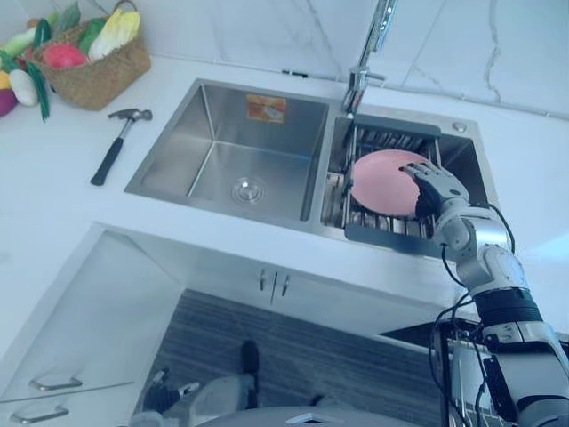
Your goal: Walk over to the sink, pick up the cup, carry it to the dishwasher, place the cup inside the dishwasher, then close the dishwasher door
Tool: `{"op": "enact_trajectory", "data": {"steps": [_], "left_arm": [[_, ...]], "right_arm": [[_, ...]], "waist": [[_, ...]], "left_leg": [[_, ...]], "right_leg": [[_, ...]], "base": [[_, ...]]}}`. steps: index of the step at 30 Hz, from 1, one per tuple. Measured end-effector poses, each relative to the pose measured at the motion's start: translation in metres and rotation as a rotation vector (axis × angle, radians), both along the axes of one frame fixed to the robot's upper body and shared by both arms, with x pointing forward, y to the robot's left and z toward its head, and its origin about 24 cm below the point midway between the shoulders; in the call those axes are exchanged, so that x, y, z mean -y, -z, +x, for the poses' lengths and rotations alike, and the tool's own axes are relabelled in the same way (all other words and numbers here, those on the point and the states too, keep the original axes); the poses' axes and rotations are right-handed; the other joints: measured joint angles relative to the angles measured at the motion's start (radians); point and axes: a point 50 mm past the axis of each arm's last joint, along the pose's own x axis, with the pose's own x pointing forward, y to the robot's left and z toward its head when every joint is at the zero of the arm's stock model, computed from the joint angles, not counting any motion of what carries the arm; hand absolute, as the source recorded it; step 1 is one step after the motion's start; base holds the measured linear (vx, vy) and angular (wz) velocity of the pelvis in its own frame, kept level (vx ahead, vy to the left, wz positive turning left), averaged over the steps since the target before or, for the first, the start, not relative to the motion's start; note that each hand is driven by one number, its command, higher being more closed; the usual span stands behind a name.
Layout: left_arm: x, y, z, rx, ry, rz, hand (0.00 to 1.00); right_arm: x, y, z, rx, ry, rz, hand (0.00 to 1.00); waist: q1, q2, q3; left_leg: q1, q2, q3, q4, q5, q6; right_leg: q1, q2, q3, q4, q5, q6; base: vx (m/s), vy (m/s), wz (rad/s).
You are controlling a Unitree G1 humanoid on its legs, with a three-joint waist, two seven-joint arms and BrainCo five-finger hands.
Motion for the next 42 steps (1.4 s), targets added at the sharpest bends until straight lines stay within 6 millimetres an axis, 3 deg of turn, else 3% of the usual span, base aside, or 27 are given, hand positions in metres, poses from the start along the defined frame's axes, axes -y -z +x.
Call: {"op": "enact_trajectory", "data": {"steps": [5, 10, 14, 21, 26, 42], "left_arm": [[-0.006, -0.003, 0.009, 0.031, -0.013, 0.005, 0.0], [-0.008, -0.011, 0.025, 0.098, -0.023, 0.017, 0.0], [-0.012, -0.012, 0.026, 0.102, -0.022, 0.025, 0.0], [-0.011, -0.014, 0.035, 0.135, -0.02, 0.019, 0.0], [-0.013, -0.02, 0.047, 0.18, -0.028, 0.032, 0.0], [-0.009, -0.023, 0.057, 0.221, -0.024, 0.034, 0.0]], "right_arm": [[0.003, -0.004, 0.004, 0.012, 0.033, 0.006, 0.0], [0.005, -0.026, 0.011, 0.063, 0.043, -0.019, 0.0], [0.0, -0.039, 0.016, 0.109, 0.03, -0.022, 0.0], [0.003, -0.052, 0.02, 0.154, 0.048, -0.051, 0.0], [0.0, -0.06, 0.022, 0.189, 0.038, -0.063, 0.0], [-0.003, -0.066, 0.022, 0.243, 0.019, -0.198, 0.0]], "waist": [[0.0, -0.013, 0.03], [0.006, -0.021, 0.076], [0.006, -0.021, 0.09], [0.012, -0.01, 0.125], [0.017, 0.003, 0.127], [0.029, 0.027, 0.134]], "left_leg": [[-0.025, -0.001, 0.0, 0.0, 0.011, -0.005], [-0.045, -0.003, -0.001, 0.001, 0.03, 0.027], [-0.044, 0.0, -0.002, 0.001, 0.03, 0.026], [-0.072, 0.012, -0.002, 0.0, 0.029, 0.006], [-0.11, 0.036, 0.015, 0.001, 0.044, 0.006], [-0.133, 0.047, 0.012, 0.001, 0.062, 0.011]], "right_leg": [[-0.027, -0.001, 0.001, -0.004, -0.005, -0.006], [-0.044, 0.0, 0.001, 0.001, 0.001, 0.003], [-0.049, 0.0, 0.001, 0.008, 0.001, 0.003], [-0.084, 0.008, 0.004, 0.018, 0.001, 0.002], [-0.134, 0.026, 0.033, 0.025, 0.014, -0.018], [-0.157, 0.039, 0.032, 0.029, 0.007, -0.03]], "base": [[0.01, 0.002, 0.0], [0.03, 0.005, 0.02], [0.02, -0.005, 0.01], [-0.04, -0.013, -0.03], [-0.07, -0.033, -0.13], [-0.01, -0.03, 0.0]]}}
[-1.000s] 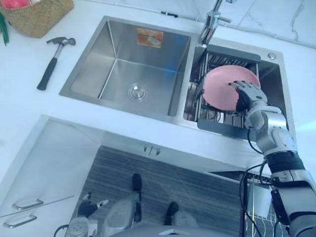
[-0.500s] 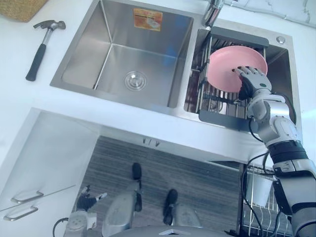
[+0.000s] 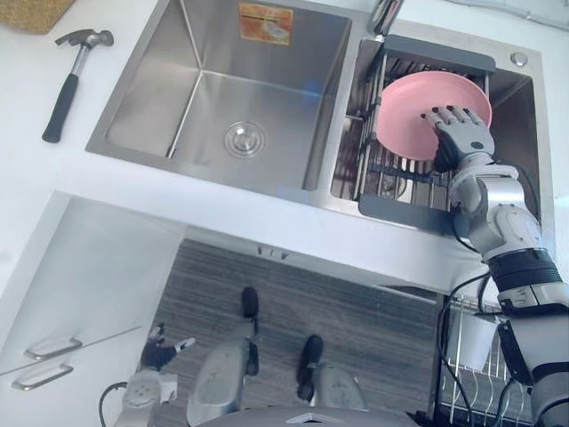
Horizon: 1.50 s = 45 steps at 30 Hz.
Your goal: Walk over to the sink, pick up the cup, carry it to the dishwasher, place the cup inside the dishwasher, then close the dishwasher door
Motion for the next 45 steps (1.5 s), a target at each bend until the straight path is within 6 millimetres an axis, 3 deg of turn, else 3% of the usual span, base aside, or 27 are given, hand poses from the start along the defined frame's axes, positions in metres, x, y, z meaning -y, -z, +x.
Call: {"op": "enact_trajectory", "data": {"steps": [1, 16, 27, 34, 41, 45], "left_arm": [[0.0, 0.0, 0.0, 0.001, -0.003, -0.002, 0.0], [-0.001, -0.002, 0.003, 0.016, -0.015, 0.013, 0.0], [-0.004, -0.002, 0.001, 0.013, -0.012, 0.028, 0.0], [-0.005, 0.002, -0.012, -0.019, -0.007, 0.04, 0.0], [-0.006, 0.004, -0.021, -0.04, -0.009, 0.054, 0.0], [-0.008, 0.008, -0.035, -0.075, -0.012, 0.068, 0.0]], "right_arm": [[-0.003, 0.0, 0.001, -0.002, -0.016, -0.011, 1.0], [-0.016, -0.006, -0.001, 0.147, -0.115, -0.216, 1.0], [-0.013, -0.003, -0.002, 0.205, -0.137, -0.215, 1.0], [0.0, -0.007, -0.01, 0.234, -0.138, -0.159, 1.0], [-0.001, -0.019, -0.02, 0.324, -0.182, -0.122, 1.0], [-0.003, -0.028, -0.032, 0.397, -0.215, -0.07, 1.0]], "waist": [[-0.001, 0.001, -0.001], [0.001, 0.019, -0.004], [-0.007, 0.02, -0.005], [-0.006, 0.018, -0.039], [-0.017, 0.011, -0.073], [-0.024, -0.013, -0.114]], "left_leg": [[-0.001, 0.0, 0.0, 0.0, 0.0, 0.0], [-0.015, 0.001, -0.016, 0.0, 0.001, -0.006], [-0.007, -0.001, -0.032, 0.0, 0.011, -0.01], [0.013, -0.013, -0.044, -0.001, 0.007, -0.015], [0.034, -0.019, -0.044, -0.001, 0.008, -0.014], [0.055, -0.019, -0.042, -0.001, 0.001, -0.024]], "right_leg": [[-0.002, 0.0, 0.0, 0.0, 0.0, 0.0], [-0.011, 0.004, -0.007, 0.007, 0.0, 0.0], [0.012, 0.005, -0.036, -0.006, 0.0, 0.003], [0.047, -0.003, -0.06, -0.016, -0.005, 0.012], [0.069, -0.008, -0.061, -0.018, -0.008, 0.018], [0.09, -0.008, -0.059, -0.028, -0.009, 0.02]], "base": [[0.0, 0.0, 0.0], [-0.01, 0.002, 0.01], [0.0, -0.004, 0.05], [0.01, 0.0, 0.1], [0.0, 0.0, 0.0], [0.0, -0.004, -0.01]]}}
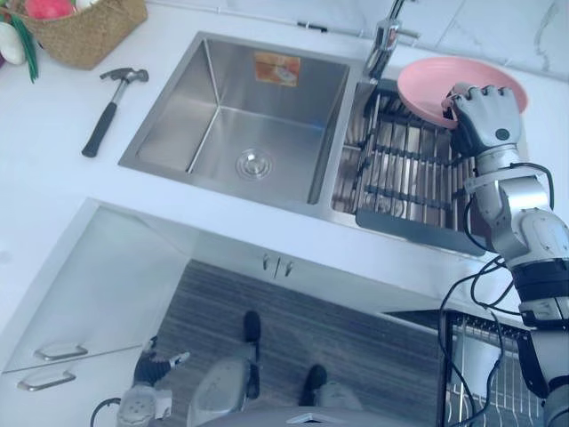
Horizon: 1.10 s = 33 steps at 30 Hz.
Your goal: Walk over to the sink, pick up the cup, carry it to the dishwasher, place the cup inside the dishwasher, then close the dishwasher door
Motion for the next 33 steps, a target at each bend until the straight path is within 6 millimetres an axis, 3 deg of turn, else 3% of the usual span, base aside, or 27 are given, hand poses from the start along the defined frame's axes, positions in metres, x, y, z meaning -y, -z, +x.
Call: {"op": "enact_trajectory", "data": {"steps": [3, 10, 16, 20, 23, 25, 26, 28, 29, 30, 31, 32, 33], "left_arm": [[0.002, 0.003, -0.01, -0.027, 0.0, -0.002, 0.0], [0.003, 0.004, -0.019, -0.028, -0.001, 0.007, 0.0], [0.012, 0.005, -0.023, -0.013, 0.035, 0.002, 0.0], [0.026, 0.007, -0.019, -0.023, 0.142, -0.016, 0.0], [0.027, 0.007, -0.019, -0.038, 0.198, -0.025, 0.0], [0.027, 0.008, -0.019, -0.052, 0.21, -0.037, 0.0], [0.027, 0.008, -0.02, -0.058, 0.212, -0.041, 0.0], [0.023, 0.008, -0.022, -0.081, 0.211, -0.032, 0.0], [0.021, 0.008, -0.022, -0.085, 0.208, -0.027, 0.0], [0.014, 0.006, -0.018, -0.079, 0.192, -0.013, 0.0], [0.016, 0.01, -0.019, -0.107, 0.157, -0.027, 0.0], [0.026, 0.012, -0.024, -0.104, 0.134, -0.056, 0.0], [0.029, 0.013, -0.028, -0.107, 0.117, -0.071, 0.0]], "right_arm": [[0.001, 0.003, -0.008, 0.006, -0.027, 0.038, 1.0], [0.007, -0.007, -0.022, 0.086, -0.055, 0.167, 1.0], [0.027, -0.004, -0.044, 0.146, -0.013, 0.308, 1.0], [0.044, 0.01, -0.068, 0.19, 0.042, 0.439, 1.0], [0.051, 0.03, -0.081, 0.176, 0.095, 0.503, 1.0], [0.053, 0.052, -0.092, 0.134, 0.146, 0.542, 1.0], [0.051, 0.054, -0.094, 0.132, 0.146, 0.544, 1.0], [0.049, 0.053, -0.101, 0.149, 0.143, 0.546, 1.0], [0.05, 0.051, -0.102, 0.164, 0.146, 0.553, 1.0], [0.049, 0.045, -0.1, 0.196, 0.13, 0.56, 1.0], [0.049, 0.042, -0.097, 0.213, 0.124, 0.573, 1.0], [0.047, 0.042, -0.092, 0.21, 0.108, 0.587, 1.0], [0.044, 0.042, -0.088, 0.209, 0.085, 0.595, 1.0]], "waist": [[-0.007, -0.013, -0.029], [-0.016, -0.017, -0.044], [-0.035, -0.022, -0.062], [-0.056, -0.027, -0.064], [-0.08, -0.028, -0.064], [-0.101, -0.027, -0.064], [-0.105, -0.026, -0.064], [-0.127, -0.041, -0.065], [-0.127, -0.053, -0.071], [-0.129, -0.089, -0.083], [-0.126, -0.056, -0.094], [-0.09, -0.012, -0.107], [-0.075, 0.0, -0.11]], "left_leg": [[0.006, 0.0, 0.001, 0.0, -0.006, -0.008], [0.037, 0.003, 0.026, 0.0, -0.015, -0.004], [0.065, 0.002, 0.055, 0.0, -0.02, 0.009], [0.099, 0.011, 0.102, 0.0, -0.025, 0.011], [0.103, 0.039, 0.163, 0.0, -0.042, 0.002], [0.1, 0.073, 0.22, 0.0, -0.057, 0.008], [0.089, 0.081, 0.227, 0.0, -0.058, 0.009], [0.078, 0.098, 0.26, 0.0, -0.058, 0.011], [0.081, 0.091, 0.262, 0.001, -0.057, 0.011], [0.039, 0.059, 0.247, 0.041, -0.044, -0.005], [-0.035, 0.066, 0.218, 0.182, -0.098, 0.004], [-0.003, 0.094, 0.235, 0.127, -0.098, 0.006], [0.037, 0.117, 0.279, 0.065, -0.099, 0.055]], "right_leg": [[0.009, 0.0, 0.001, -0.007, 0.0, 0.0], [0.03, 0.0, 0.02, -0.018, 0.003, 0.001], [0.048, -0.006, 0.054, -0.024, 0.016, 0.006], [0.049, -0.01, 0.115, -0.016, 0.027, 0.003], [-0.026, -0.001, 0.207, 0.049, 0.037, -0.003], [-0.109, 0.024, 0.21, 0.146, 0.047, -0.034], [-0.126, 0.03, 0.204, 0.175, 0.042, -0.049], [-0.2, 0.015, 0.154, 0.474, -0.065, -0.073], [-0.202, 0.002, 0.135, 0.478, -0.083, -0.081], [-0.21, 0.004, 0.116, 0.378, -0.097, -0.099], [-0.148, 0.069, 0.139, 0.109, -0.017, -0.047], [-0.13, 0.073, 0.079, 0.141, -0.021, -0.087], [-0.128, 0.032, 0.008, 0.301, -0.071, -0.161]], "base": [[0.0, 0.0, 0.0], [-0.01, 0.006, -0.09], [0.02, 0.008, -0.14], [-0.01, 0.013, -0.46], [-0.1, 0.015, -0.95], [-0.2, 0.014, -0.96], [-0.25, -0.023, -0.84], [-0.19, -0.074, -0.48], [-0.15, -0.138, -0.48], [-0.13, -0.113, -0.77], [0.2, -0.102, -1.48], [0.59, -0.001, -1.86], [0.79, 0.025, -1.69]]}}
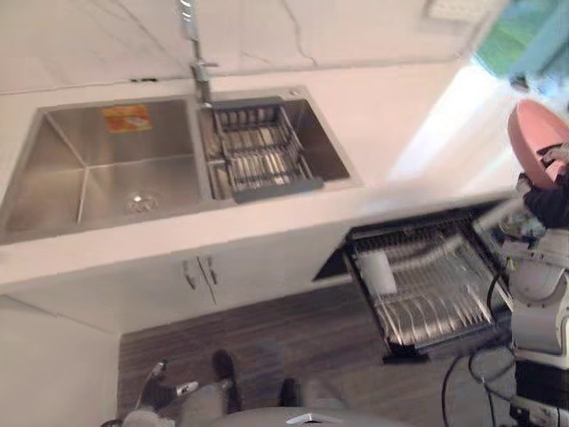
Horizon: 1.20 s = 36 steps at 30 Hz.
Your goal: Walk over to the sink, pick up the cup, carry it to the dishwasher, place the cup inside the dishwasher, then close the dishwasher door
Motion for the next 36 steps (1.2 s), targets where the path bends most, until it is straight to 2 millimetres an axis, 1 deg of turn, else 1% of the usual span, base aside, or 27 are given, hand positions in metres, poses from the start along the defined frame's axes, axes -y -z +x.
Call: {"op": "enact_trajectory", "data": {"steps": [1, 2, 3, 4, 5, 6, 7, 8, 9, 10, 11, 12, 13, 14, 15, 16, 17, 18, 19, 20, 22, 23, 25, 27, 29, 33, 36], "left_arm": [[0.001, 0.0, 0.003, 0.001, -0.003, -0.005, 0.0], [-0.003, 0.0, 0.003, -0.003, -0.018, -0.003, 0.0], [-0.006, -0.001, 0.008, -0.009, -0.028, -0.007, 0.0], [-0.007, -0.001, 0.011, -0.005, -0.035, -0.01, 0.0], [-0.012, -0.004, 0.02, 0.008, -0.054, -0.011, 0.0], [-0.015, -0.005, 0.023, 0.012, -0.066, -0.009, 0.0], [-0.022, -0.007, 0.025, 0.02, -0.084, 0.003, 0.0], [-0.025, -0.008, 0.026, 0.025, -0.096, 0.006, 0.0], [-0.028, -0.008, 0.026, 0.027, -0.122, 0.005, 0.0], [-0.026, -0.008, 0.026, 0.028, -0.126, -0.001, 0.0], [-0.01, -0.002, 0.022, 0.007, -0.14, -0.05, 0.0], [-0.003, 0.0, 0.015, 0.01, -0.16, -0.072, 0.0], [-0.002, 0.001, 0.011, 0.004, -0.162, -0.073, 0.0], [0.0, 0.002, 0.002, -0.015, -0.17, -0.076, 0.0], [0.005, 0.006, -0.014, -0.05, -0.193, -0.089, 0.0], [0.011, 0.008, -0.029, -0.074, -0.233, -0.107, 0.0], [0.012, 0.008, -0.033, -0.075, -0.25, -0.105, 0.0], [0.01, 0.009, -0.039, -0.085, -0.273, -0.1, 0.0], [0.008, 0.009, -0.036, -0.079, -0.273, -0.097, 0.0], [0.007, 0.008, -0.034, -0.071, -0.274, -0.098, 0.0], [0.003, 0.007, -0.028, -0.047, -0.299, -0.106, 0.0], [0.002, 0.007, -0.027, -0.044, -0.307, -0.107, 0.0], [0.002, 0.007, -0.027, -0.043, -0.306, -0.109, 0.0], [0.003, 0.006, -0.022, -0.03, -0.296, -0.119, 0.0], [0.002, 0.005, -0.011, -0.002, -0.286, -0.124, 0.0], [0.002, 0.001, 0.007, 0.049, -0.27, -0.131, 0.0], [-0.002, -0.004, 0.021, 0.1, -0.261, -0.125, 0.0]], "right_arm": [[-0.001, 0.002, 0.0, -0.005, -0.007, -0.001, 1.0], [-0.003, 0.007, 0.004, -0.024, -0.025, 0.0, 1.0], [-0.006, 0.007, 0.009, -0.025, -0.049, -0.001, 1.0], [-0.008, 0.008, 0.011, -0.027, -0.058, -0.002, 1.0], [-0.01, 0.014, 0.015, -0.054, -0.08, 0.0, 1.0], [-0.012, 0.016, 0.016, -0.066, -0.089, 0.002, 1.0], [-0.015, 0.017, 0.017, -0.08, -0.109, -0.001, 1.0], [-0.016, 0.017, 0.018, -0.084, -0.117, -0.005, 1.0], [-0.014, 0.015, 0.017, -0.096, -0.122, -0.013, 1.0], [-0.012, 0.014, 0.016, -0.103, -0.118, -0.013, 1.0], [-0.004, 0.013, 0.014, -0.128, -0.101, -0.009, 1.0], [0.0, 0.015, 0.015, -0.157, -0.096, 0.01, 1.0], [0.001, 0.016, 0.015, -0.172, -0.098, 0.021, 1.0], [0.001, 0.018, 0.018, -0.195, -0.11, 0.035, 1.0], [-0.007, 0.017, 0.025, -0.213, -0.149, 0.034, 1.0], [-0.02, 0.013, 0.038, -0.223, -0.21, 0.024, 1.0], [-0.025, 0.013, 0.044, -0.235, -0.234, 0.022, 1.0], [-0.031, 0.014, 0.055, -0.273, -0.264, 0.026, 1.0], [-0.035, 0.016, 0.067, -0.317, -0.277, 0.046, 1.0], [-0.036, 0.017, 0.073, -0.334, -0.284, 0.055, 1.0], [-0.044, 0.009, 0.089, -0.368, -0.314, 0.06, 1.0], [-0.048, 0.003, 0.094, -0.369, -0.332, 0.055, 1.0], [-0.051, -0.003, 0.099, -0.361, -0.343, 0.059, 1.0], [-0.055, -0.016, 0.109, -0.365, -0.35, 0.038, 1.0], [-0.056, -0.026, 0.112, -0.356, -0.349, 0.032, 1.0], [-0.056, -0.036, 0.119, -0.377, -0.323, 0.004, 1.0], [-0.055, -0.05, 0.127, -0.369, -0.297, 0.008, 1.0]], "waist": [[-0.003, -0.006, -0.002], [0.01, -0.027, -0.007], [0.018, -0.035, -0.01], [0.017, -0.036, -0.011], [0.019, -0.037, -0.01], [0.022, -0.038, -0.01], [0.02, -0.053, -0.009], [0.018, -0.064, -0.009], [0.013, -0.07, -0.009], [0.013, -0.07, -0.009], [0.003, -0.026, 0.0], [0.008, 0.003, 0.0], [0.014, 0.009, -0.001], [0.027, 0.014, -0.003], [0.044, 0.025, -0.01], [0.055, 0.039, -0.012], [0.058, 0.04, -0.012], [0.07, 0.039, -0.008], [0.075, 0.035, -0.006], [0.08, 0.033, -0.005], [0.104, 0.015, 0.012], [0.107, 0.011, 0.022], [0.11, 0.01, 0.03], [0.126, 0.016, 0.052], [0.142, 0.02, 0.075], [0.152, 0.018, 0.138], [0.157, 0.019, 0.196]], "left_leg": [[-0.002, 0.009, 0.023, -0.008, -0.004, 0.001], [-0.002, 0.02, 0.083, -0.009, 0.0, -0.004], [-0.01, 0.043, 0.139, 0.001, 0.008, -0.012], [-0.017, 0.059, 0.162, 0.012, 0.01, -0.016], [-0.031, 0.113, 0.207, 0.055, 0.022, -0.04], [-0.039, 0.136, 0.218, 0.074, 0.024, -0.052], [-0.043, 0.168, 0.239, 0.101, 0.037, -0.073], [-0.046, 0.179, 0.246, 0.113, 0.046, -0.084], [-0.054, 0.201, 0.253, 0.106, 0.086, -0.11], [-0.055, 0.207, 0.254, 0.092, 0.107, -0.118], [-0.049, 0.237, 0.238, 0.029, 0.145, -0.132], [-0.023, 0.254, 0.237, -0.015, 0.127, -0.148], [-0.013, 0.256, 0.229, -0.017, 0.107, -0.159], [-0.006, 0.245, 0.177, -0.01, 0.098, -0.168], [0.013, 0.227, 0.099, 0.003, 0.082, -0.185], [0.039, 0.218, 0.064, -0.004, 0.085, -0.203], [0.039, 0.218, 0.057, -0.016, 0.092, -0.211], [0.036, 0.219, 0.043, -0.029, 0.114, -0.213], [0.037, 0.212, 0.038, -0.031, 0.13, -0.218], [0.036, 0.208, 0.036, -0.03, 0.131, -0.217], [0.031, 0.181, 0.013, -0.031, 0.127, -0.207], [0.027, 0.164, -0.003, -0.031, 0.124, -0.203], [0.021, 0.151, -0.016, -0.031, 0.121, -0.198], [-0.002, 0.128, -0.043, -0.031, 0.118, -0.195], [-0.038, 0.119, -0.067, -0.033, 0.119, -0.193], [-0.079, 0.094, -0.113, -0.034, 0.126, -0.185], [-0.126, 0.086, -0.156, -0.033, 0.137, -0.173]], "right_leg": [[0.024, -0.038, -0.034, 0.038, -0.012, -0.001], [0.078, -0.114, -0.07, 0.014, -0.001, 0.012], [0.122, -0.163, -0.071, -0.066, 0.057, 0.014], [0.138, -0.181, -0.072, -0.106, 0.094, 0.014], [0.174, -0.2, -0.088, -0.203, 0.193, 0.025], [0.185, -0.198, -0.097, -0.239, 0.227, 0.038], [0.204, -0.19, -0.095, -0.301, 0.298, 0.083], [0.212, -0.184, -0.09, -0.321, 0.3, 0.125], [0.222, -0.162, -0.092, -0.346, 0.212, 0.237], [0.223, -0.153, -0.093, -0.352, 0.172, 0.272], [0.226, -0.106, -0.119, -0.353, 0.151, 0.262], [0.217, -0.083, -0.122, -0.346, 0.132, 0.244], [0.218, -0.079, -0.118, -0.345, 0.126, 0.237], [0.219, -0.078, -0.106, -0.346, 0.119, 0.235], [0.202, -0.073, -0.076, -0.345, 0.12, 0.225], [0.175, -0.058, -0.039, -0.346, 0.128, 0.214], [0.162, -0.053, -0.031, -0.347, 0.132, 0.209], [0.152, -0.046, -0.022, -0.351, 0.149, 0.204], [0.155, -0.048, -0.025, -0.358, 0.163, 0.208], [0.157, -0.051, -0.025, -0.362, 0.17, 0.211], [0.164, -0.065, -0.028, -0.388, 0.186, 0.223], [0.179, -0.075, -0.04, -0.404, 0.193, 0.229], [0.189, -0.084, -0.057, -0.417, 0.198, 0.238], [0.182, -0.097, -0.069, -0.428, 0.205, 0.248], [0.153, -0.101, -0.082, -0.428, 0.212, 0.25], [0.135, -0.113, -0.109, -0.434, 0.222, 0.258], [0.097, -0.115, -0.118, -0.435, 0.234, 0.258]], "base": [[0.76, 0.109, -1.57], [0.7, 0.152, -1.54], [0.63, 0.168, -1.63], [0.27, 0.013, -1.58], [-0.02, -0.121, -1.09], [-0.21, -0.286, -1.14], [-0.19, -0.288, -0.66], [-0.23, -0.472, -0.61], [-0.17, -0.437, -0.31], [-0.2, -0.505, -0.06], [-0.17, -0.366, 0.1], [-0.16, -0.314, 0.1], [-0.08, -0.21, -0.12], [0.01, -0.137, -0.4], [0.07, -0.084, -0.8], [0.08, -0.036, -0.85], [0.06, -0.013, -0.71], [0.05, -0.017, -0.25], [0.06, -0.002, -0.12], [0.07, 0.023, 0.01], [0.07, 0.057, 0.09], [0.06, 0.053, 0.25], [0.04, 0.036, 0.28], [0.01, 0.062, 0.24], [-0.01, 0.058, 0.15], [0.0, 0.041, 0.19], [-0.01, 0.026, 0.12]]}}
